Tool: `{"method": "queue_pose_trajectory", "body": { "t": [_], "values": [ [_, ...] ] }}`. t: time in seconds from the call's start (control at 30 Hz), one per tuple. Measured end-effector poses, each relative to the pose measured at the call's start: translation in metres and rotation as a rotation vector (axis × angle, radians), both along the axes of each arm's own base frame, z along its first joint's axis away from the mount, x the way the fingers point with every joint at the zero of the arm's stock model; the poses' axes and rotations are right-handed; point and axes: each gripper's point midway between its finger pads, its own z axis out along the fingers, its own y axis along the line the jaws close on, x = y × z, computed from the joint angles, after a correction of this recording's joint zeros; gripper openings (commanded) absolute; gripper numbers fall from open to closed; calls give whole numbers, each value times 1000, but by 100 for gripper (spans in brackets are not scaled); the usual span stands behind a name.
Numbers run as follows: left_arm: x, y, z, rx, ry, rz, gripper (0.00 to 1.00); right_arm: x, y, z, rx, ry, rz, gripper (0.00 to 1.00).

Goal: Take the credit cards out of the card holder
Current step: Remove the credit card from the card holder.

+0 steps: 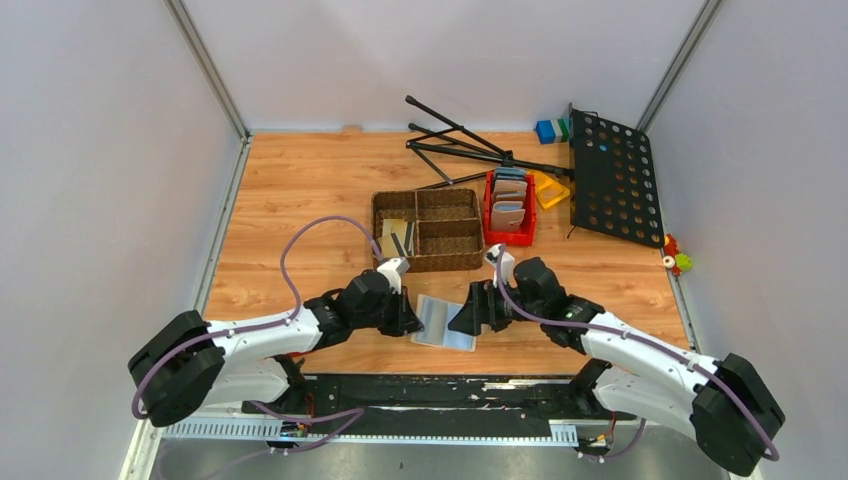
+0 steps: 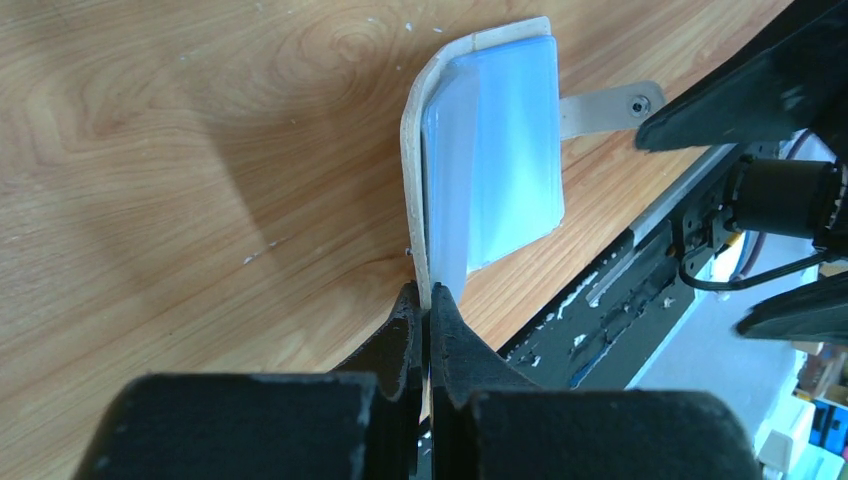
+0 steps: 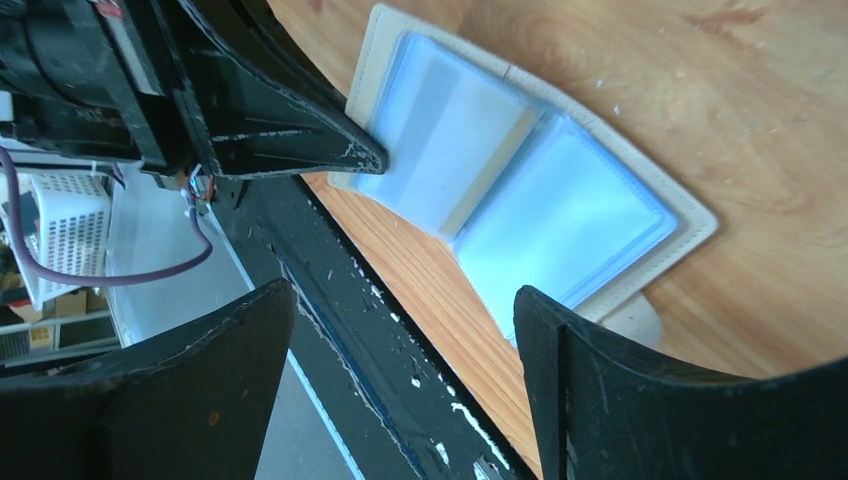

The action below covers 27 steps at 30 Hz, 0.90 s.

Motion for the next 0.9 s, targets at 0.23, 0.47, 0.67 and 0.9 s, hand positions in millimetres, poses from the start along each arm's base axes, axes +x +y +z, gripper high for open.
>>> {"method": "queue_pose_trajectory", "body": {
  "t": [0.23, 0.47, 0.67, 0.9],
  "values": [
    [-1, -6, 4, -30, 9, -7, 0, -9, 6, -25, -72, 52, 18, 76],
    [-1, -8, 6, -43, 11, -5, 0, -7, 4, -37, -108, 89, -4, 68],
    [0, -9, 8, -53, 10, -6, 0, -7, 5, -44, -121, 115, -18, 57],
    [0, -12, 11, -74, 7, -12, 0, -6, 6, -47, -124, 136, -30, 51]
  ]
}}
